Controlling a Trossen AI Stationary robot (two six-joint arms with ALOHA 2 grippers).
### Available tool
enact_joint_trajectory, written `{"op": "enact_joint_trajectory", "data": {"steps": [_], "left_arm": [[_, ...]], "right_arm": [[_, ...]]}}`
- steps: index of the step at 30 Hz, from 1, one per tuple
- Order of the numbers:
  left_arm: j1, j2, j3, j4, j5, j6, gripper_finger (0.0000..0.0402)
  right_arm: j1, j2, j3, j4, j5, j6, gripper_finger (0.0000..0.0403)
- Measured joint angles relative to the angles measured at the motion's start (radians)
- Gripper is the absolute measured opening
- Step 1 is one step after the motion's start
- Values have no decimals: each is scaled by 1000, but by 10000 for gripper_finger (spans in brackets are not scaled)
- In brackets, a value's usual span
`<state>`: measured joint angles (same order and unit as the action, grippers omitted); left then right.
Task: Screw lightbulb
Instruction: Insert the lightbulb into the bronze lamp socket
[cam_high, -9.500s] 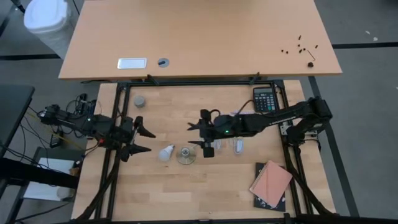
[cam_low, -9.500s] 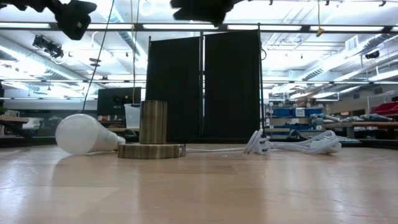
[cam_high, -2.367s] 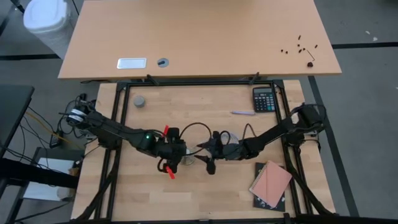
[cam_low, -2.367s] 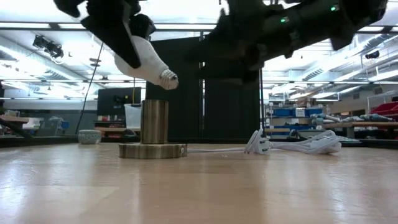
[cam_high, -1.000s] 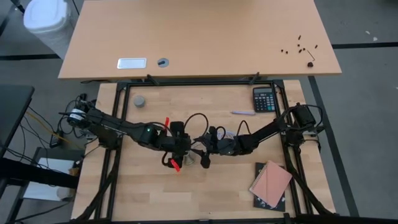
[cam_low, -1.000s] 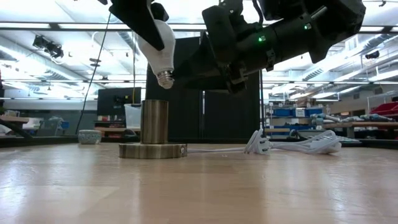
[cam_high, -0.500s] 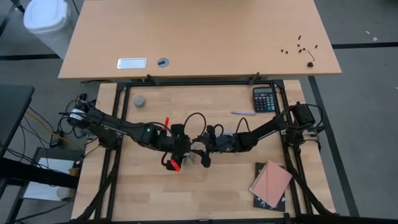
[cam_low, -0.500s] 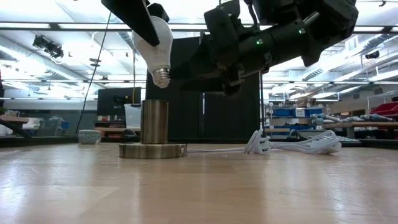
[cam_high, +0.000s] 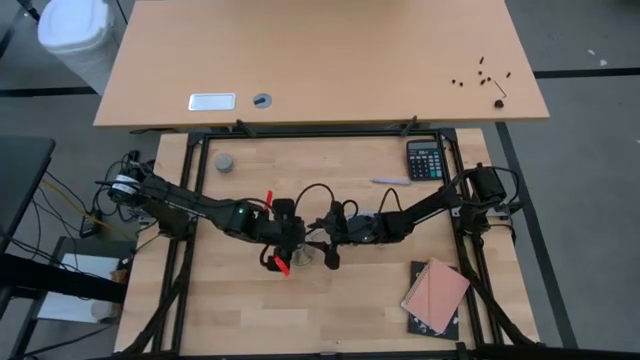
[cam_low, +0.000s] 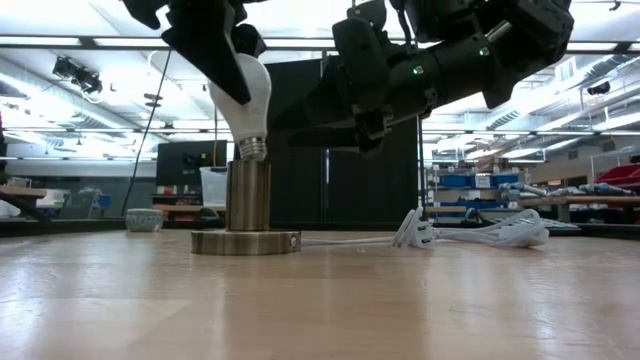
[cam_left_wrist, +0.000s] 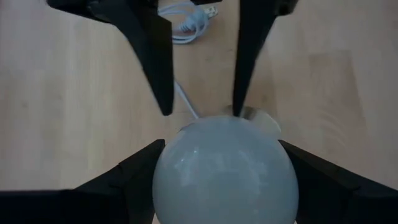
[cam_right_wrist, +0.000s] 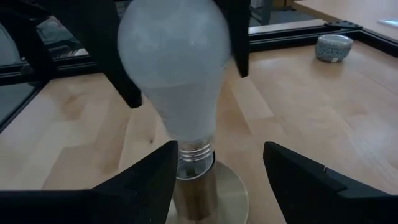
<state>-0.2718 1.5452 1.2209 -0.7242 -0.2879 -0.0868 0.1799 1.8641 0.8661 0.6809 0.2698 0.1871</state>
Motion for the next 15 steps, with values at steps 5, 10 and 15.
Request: {"op": "enact_joint_trajectory", "data": {"steps": [5, 10, 15], "left_arm": [[16, 37, -17, 2, 53, 6, 284], [22, 78, -11, 34, 57, 53, 284], [24, 85, -15, 26, 74, 55, 283]], "right_arm": [[0, 0, 0, -2, -5, 2, 247], [0, 0, 0, -23, -16, 14, 247], [2, 0, 0, -77, -23, 19, 247]]}}
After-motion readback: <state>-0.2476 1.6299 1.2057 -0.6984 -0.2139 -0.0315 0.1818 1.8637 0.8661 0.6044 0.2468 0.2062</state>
